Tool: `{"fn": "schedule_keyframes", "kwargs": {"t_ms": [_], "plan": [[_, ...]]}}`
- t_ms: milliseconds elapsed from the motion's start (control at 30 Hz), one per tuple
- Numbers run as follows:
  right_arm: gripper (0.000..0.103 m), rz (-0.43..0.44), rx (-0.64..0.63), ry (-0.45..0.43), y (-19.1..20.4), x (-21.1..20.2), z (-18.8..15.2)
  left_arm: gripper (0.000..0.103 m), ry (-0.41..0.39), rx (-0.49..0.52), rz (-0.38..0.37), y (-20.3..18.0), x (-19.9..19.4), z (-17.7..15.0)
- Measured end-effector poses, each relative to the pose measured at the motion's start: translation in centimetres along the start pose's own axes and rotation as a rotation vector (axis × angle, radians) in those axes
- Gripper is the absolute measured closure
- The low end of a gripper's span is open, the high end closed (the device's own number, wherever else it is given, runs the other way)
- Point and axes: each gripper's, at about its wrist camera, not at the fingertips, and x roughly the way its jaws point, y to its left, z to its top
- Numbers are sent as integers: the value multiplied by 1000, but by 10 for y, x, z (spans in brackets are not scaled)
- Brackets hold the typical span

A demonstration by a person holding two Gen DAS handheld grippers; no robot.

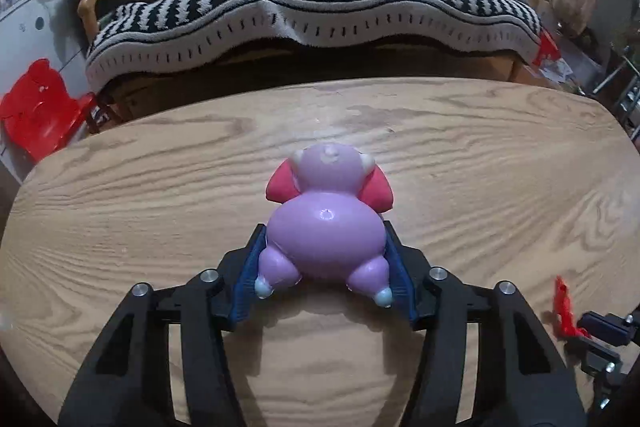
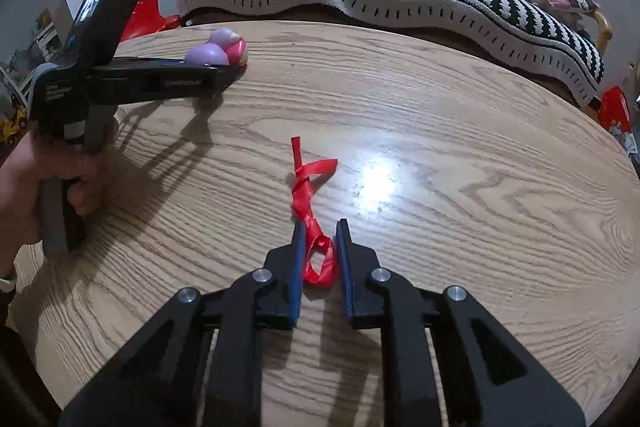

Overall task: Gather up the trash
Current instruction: 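Grasp the pink-purple toy with the left gripper while the right grasps the red ribbon, then carry the toy and red ribbon over the black bin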

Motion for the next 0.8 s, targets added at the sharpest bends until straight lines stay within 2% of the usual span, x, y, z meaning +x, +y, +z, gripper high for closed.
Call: {"fn": "schedule_keyframes", "kwargs": {"t_ms": [167,367,600,800], "plan": [[88,-16,33,-1,4,-12,-7,55,-5,56,6,-9,-21,-16],[88,-32,71,-33,8,-50,-16,55,-21,49,-29,-12,-65,-35],[88,-41,127,-68,16,-104,-39,55,-25,39,-87,-26,-135,-76],[88,-70,152,-87,27,-135,-65,55,-26,75,-125,-43,-177,-113]]}}
